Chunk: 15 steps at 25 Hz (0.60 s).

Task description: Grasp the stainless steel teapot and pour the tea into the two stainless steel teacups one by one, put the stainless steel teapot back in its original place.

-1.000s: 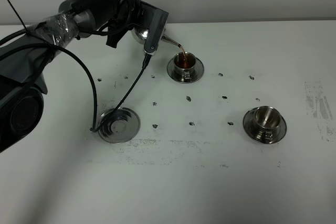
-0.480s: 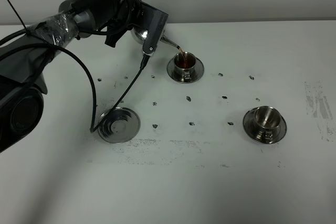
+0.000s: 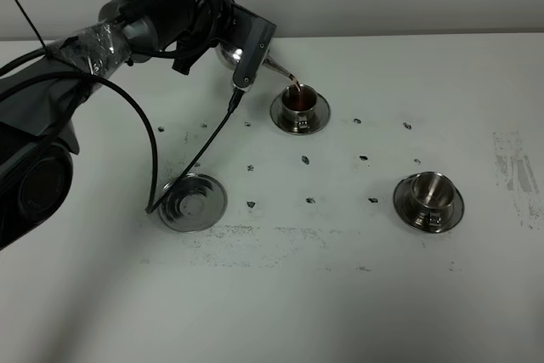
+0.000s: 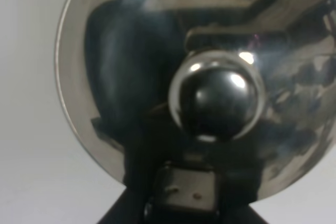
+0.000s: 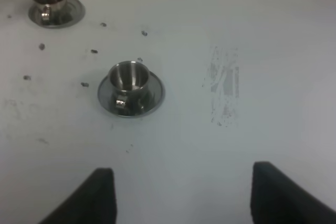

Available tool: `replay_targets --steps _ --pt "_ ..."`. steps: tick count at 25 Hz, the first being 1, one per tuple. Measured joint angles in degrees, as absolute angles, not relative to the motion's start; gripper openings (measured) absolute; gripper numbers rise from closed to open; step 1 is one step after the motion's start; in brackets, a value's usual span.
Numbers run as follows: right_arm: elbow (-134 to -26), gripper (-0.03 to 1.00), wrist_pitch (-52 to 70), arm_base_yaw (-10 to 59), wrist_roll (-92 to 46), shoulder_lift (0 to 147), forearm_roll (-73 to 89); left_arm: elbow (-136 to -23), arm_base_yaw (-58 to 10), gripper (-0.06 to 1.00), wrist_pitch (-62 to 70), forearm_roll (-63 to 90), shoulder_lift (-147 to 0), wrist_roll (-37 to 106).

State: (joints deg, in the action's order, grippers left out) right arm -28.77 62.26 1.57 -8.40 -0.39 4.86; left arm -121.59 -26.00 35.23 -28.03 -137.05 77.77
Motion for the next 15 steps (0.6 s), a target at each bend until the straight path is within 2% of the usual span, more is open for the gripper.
replay_targets --steps 15 --pt "-28.77 0.56 62.26 1.57 -8.4 -0.39 4.86 -121.59 -26.0 0.18 35.02 -29.39 -137.05 77.71"
